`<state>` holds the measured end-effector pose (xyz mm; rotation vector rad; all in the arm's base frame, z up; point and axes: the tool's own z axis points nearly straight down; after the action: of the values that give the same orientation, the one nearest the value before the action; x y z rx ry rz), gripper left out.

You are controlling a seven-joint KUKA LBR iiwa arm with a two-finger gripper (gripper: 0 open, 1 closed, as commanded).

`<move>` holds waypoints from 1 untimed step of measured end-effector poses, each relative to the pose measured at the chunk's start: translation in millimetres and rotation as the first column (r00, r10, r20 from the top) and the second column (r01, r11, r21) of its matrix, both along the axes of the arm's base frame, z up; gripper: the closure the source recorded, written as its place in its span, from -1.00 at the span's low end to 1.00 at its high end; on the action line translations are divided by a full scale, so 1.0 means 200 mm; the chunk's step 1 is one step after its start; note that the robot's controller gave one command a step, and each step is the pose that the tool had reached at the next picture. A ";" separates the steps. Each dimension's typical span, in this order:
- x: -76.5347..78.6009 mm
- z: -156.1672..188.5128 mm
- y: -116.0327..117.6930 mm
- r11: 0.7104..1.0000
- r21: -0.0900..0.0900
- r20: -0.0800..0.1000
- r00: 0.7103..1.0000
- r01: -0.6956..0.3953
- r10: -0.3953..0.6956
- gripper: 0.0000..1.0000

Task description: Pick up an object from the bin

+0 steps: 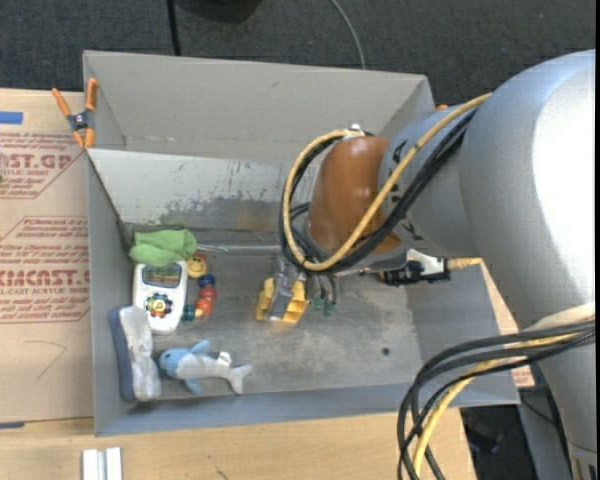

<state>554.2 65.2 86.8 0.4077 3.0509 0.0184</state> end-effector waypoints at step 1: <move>-0.01 0.12 0.02 1.000 0.000 -0.031 0.999 0.011 -0.011 1.00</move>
Offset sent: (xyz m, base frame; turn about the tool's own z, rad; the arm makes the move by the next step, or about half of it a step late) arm 0.0064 0.0190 0.1550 0.0520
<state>551.4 69.8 110.6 0.4293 3.0785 0.0113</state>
